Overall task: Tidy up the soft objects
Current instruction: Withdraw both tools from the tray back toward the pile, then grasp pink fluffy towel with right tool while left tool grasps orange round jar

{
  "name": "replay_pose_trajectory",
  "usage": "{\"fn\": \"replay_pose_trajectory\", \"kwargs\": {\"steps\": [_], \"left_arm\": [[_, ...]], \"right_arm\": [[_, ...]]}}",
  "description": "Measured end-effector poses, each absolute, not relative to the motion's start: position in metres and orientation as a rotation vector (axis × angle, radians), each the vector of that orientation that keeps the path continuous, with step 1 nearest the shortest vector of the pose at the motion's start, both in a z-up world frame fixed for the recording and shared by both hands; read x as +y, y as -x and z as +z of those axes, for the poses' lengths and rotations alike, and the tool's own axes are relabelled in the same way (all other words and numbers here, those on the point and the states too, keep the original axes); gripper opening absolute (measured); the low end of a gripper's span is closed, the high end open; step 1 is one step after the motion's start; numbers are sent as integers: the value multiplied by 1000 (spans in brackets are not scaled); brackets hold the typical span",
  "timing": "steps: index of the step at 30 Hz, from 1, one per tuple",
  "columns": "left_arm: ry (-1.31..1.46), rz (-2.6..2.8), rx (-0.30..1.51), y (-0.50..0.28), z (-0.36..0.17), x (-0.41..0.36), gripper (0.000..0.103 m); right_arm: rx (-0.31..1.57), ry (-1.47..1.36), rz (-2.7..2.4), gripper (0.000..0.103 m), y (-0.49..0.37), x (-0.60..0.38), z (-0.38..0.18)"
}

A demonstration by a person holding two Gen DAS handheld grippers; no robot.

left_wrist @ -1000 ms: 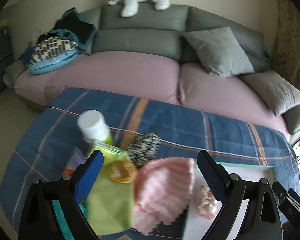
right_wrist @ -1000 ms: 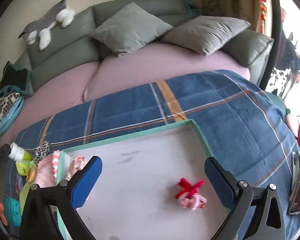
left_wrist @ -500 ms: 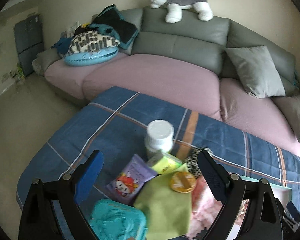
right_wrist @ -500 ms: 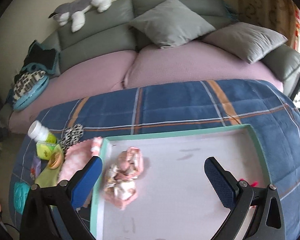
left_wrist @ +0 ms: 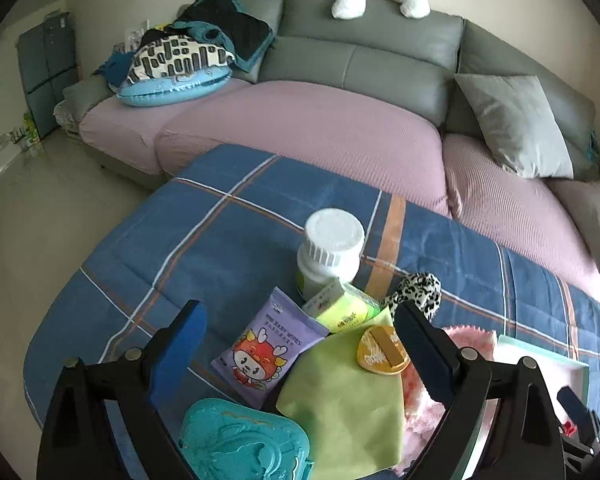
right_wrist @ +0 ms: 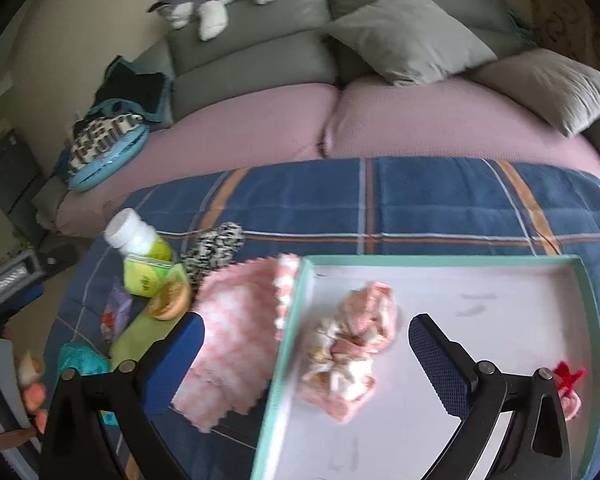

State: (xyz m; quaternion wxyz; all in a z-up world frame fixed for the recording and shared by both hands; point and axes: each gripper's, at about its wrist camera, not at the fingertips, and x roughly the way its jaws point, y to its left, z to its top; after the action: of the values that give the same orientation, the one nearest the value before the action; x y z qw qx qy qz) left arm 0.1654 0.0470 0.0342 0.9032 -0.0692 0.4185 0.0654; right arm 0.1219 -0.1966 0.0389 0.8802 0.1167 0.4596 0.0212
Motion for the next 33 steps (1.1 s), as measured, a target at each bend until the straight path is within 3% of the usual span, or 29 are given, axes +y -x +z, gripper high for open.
{"fn": "replay_pose_trajectory", "kwargs": {"steps": [15,23,31,33], "left_arm": [[183,169,980,-176,21,82,95],[154,114,1022,-188,13,68,95],[126,44,1078,-197,-3,40,95],[120,26,1086,-197,-7,35,95]], "right_arm": [[1003,-153,203,101,-139,-132,25],[1052,-109,237,84,-153,-110,2],[1118,-90,212,76,-157,-109,-23],[1132,-88,209,69,-157,-110,-28]]}}
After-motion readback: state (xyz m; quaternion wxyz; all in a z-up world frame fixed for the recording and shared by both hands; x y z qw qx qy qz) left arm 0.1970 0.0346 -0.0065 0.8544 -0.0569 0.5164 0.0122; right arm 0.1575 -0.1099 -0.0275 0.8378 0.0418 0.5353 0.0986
